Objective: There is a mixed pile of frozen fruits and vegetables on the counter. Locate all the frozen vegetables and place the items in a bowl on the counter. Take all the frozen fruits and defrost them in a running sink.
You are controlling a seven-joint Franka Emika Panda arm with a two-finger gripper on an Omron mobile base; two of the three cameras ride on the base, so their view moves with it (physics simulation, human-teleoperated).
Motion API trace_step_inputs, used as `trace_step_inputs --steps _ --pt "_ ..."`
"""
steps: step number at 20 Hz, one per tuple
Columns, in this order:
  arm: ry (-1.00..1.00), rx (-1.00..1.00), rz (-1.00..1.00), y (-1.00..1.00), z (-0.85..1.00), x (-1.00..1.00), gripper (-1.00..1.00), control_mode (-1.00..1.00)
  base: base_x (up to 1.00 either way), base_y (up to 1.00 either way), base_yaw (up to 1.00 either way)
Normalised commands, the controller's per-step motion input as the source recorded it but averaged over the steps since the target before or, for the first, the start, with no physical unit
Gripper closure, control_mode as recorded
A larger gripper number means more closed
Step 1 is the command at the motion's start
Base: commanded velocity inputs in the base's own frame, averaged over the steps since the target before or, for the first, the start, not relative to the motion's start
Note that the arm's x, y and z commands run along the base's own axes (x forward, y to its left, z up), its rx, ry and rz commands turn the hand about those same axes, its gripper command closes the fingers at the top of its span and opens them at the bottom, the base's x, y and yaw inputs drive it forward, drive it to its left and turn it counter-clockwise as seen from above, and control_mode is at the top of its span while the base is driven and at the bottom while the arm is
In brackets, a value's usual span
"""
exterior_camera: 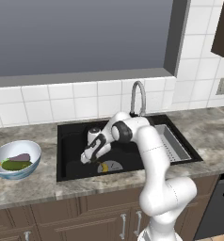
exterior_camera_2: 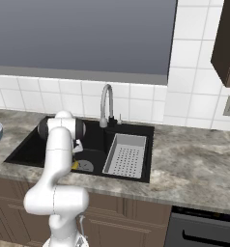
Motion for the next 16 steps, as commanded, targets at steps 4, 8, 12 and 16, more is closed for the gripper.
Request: trace_step_inputs --steps 4,8,12,16 --pt "0.03 0.01 0.00 0.02 -0.08 0.12 1.00 -1.00 0.00 0.00 0.00" --pt "0.01 0.00 0.00 0.03 -0.12 0.07 1.00 -1.00 0.00 0.00 0.00" --pt "0.01 0.00 0.00 0.02 -0.10 0.05 1.00 -1.00 0.00 0.00 0.00" --pt "0.01 0.00 0.00 0.00 -0.09 0.01 1.00 -1.00 0.00 0.00 0.00"
